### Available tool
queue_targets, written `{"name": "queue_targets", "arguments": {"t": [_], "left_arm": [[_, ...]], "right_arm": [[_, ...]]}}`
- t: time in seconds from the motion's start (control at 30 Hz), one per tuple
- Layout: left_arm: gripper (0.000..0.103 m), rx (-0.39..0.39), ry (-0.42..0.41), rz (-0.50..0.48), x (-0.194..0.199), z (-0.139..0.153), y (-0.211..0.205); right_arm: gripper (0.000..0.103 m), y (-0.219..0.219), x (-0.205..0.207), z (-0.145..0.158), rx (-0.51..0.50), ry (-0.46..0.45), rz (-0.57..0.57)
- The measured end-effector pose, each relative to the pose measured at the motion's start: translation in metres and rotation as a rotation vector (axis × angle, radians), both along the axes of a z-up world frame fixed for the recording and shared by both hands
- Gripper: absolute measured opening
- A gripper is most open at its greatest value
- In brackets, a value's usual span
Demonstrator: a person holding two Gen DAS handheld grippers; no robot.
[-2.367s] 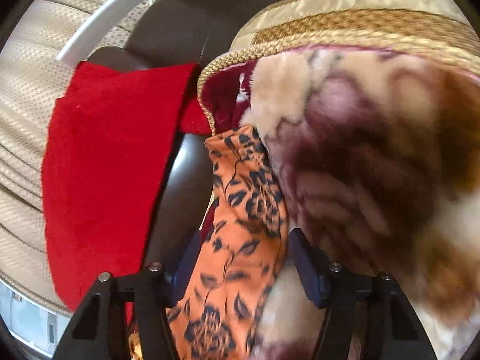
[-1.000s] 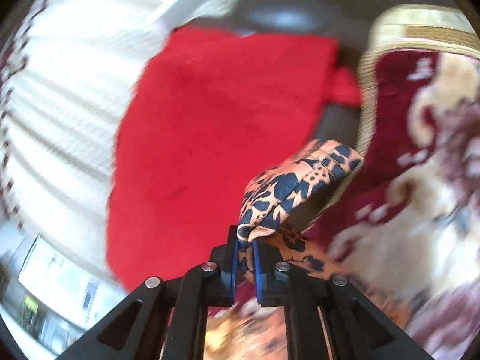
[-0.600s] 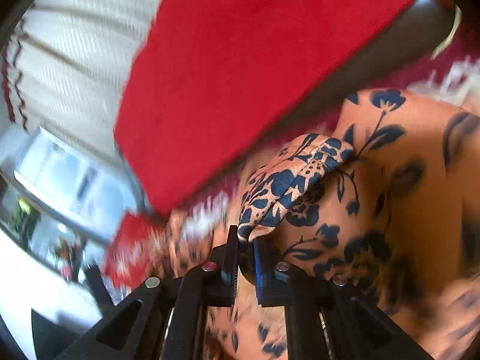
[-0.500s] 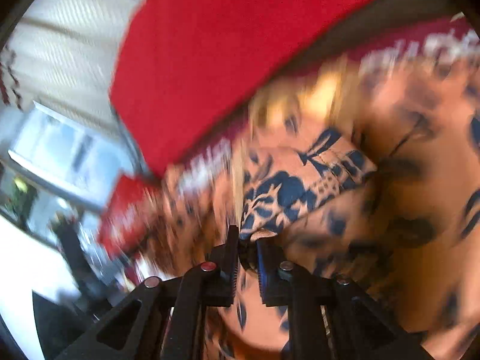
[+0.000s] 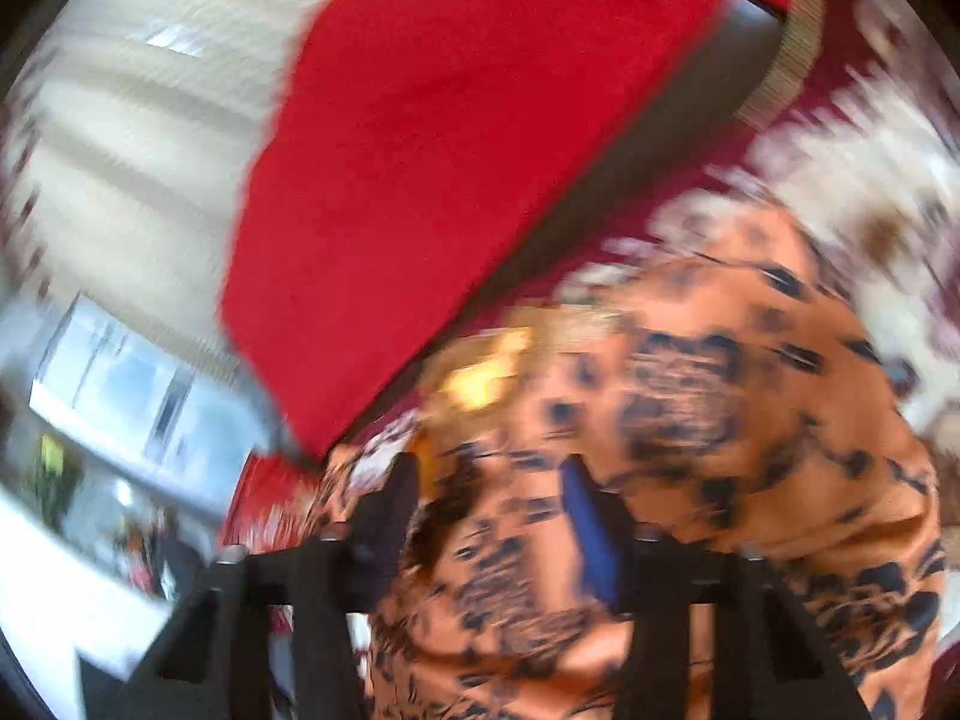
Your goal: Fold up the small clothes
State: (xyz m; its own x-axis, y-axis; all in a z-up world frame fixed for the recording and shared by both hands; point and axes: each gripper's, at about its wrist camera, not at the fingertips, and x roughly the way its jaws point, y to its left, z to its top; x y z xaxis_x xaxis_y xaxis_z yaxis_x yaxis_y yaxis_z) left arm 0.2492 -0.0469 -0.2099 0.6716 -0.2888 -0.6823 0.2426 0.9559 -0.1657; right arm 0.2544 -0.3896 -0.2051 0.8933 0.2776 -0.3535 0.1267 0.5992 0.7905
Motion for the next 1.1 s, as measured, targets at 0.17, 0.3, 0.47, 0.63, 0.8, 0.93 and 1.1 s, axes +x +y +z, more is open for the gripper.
{"name": "queue_targets", "arguments": {"t": [0.17, 0.3, 0.47, 0.63, 0.8, 0.93, 1.1], "left_arm": [[0.103, 0.22, -0.059, 0.025, -0.004, -0.013, -0.052], [0.103, 0.406, -0.027, 0.17, 0.011, -0.036, -0.052], [0.103, 0.385, 0.093, 0.297, 0.03, -0.039, 0.009], [0.103, 0.353, 0.093, 0.511, 0.04, -0.019, 0.102], [0.103, 0.274, 0.125, 0.682, 0.039, -0.003, 0.205], [0.103, 0.196, 0.234, 0.744, 0.047, -0.017, 0.267], [0.103, -0.098, 0.287, 0.706, 0.059, -0.035, 0.307]], "right_arm": [[0.038, -0.027, 0.004, -0.048, 0.133, 0.103, -0.129], [0.037, -0.039, -0.007, -0.044, 0.087, 0.127, -0.164], [0.034, -0.052, -0.01, -0.044, 0.132, 0.157, -0.153], [0.034, -0.034, -0.005, -0.03, 0.048, 0.143, -0.13], [0.034, 0.018, 0.017, 0.001, -0.047, 0.068, 0.036], [0.034, 0.068, 0.065, -0.003, -0.223, 0.229, 0.015], [0.034, 0.143, 0.091, 0.024, -0.248, 0.103, 0.211]]}}
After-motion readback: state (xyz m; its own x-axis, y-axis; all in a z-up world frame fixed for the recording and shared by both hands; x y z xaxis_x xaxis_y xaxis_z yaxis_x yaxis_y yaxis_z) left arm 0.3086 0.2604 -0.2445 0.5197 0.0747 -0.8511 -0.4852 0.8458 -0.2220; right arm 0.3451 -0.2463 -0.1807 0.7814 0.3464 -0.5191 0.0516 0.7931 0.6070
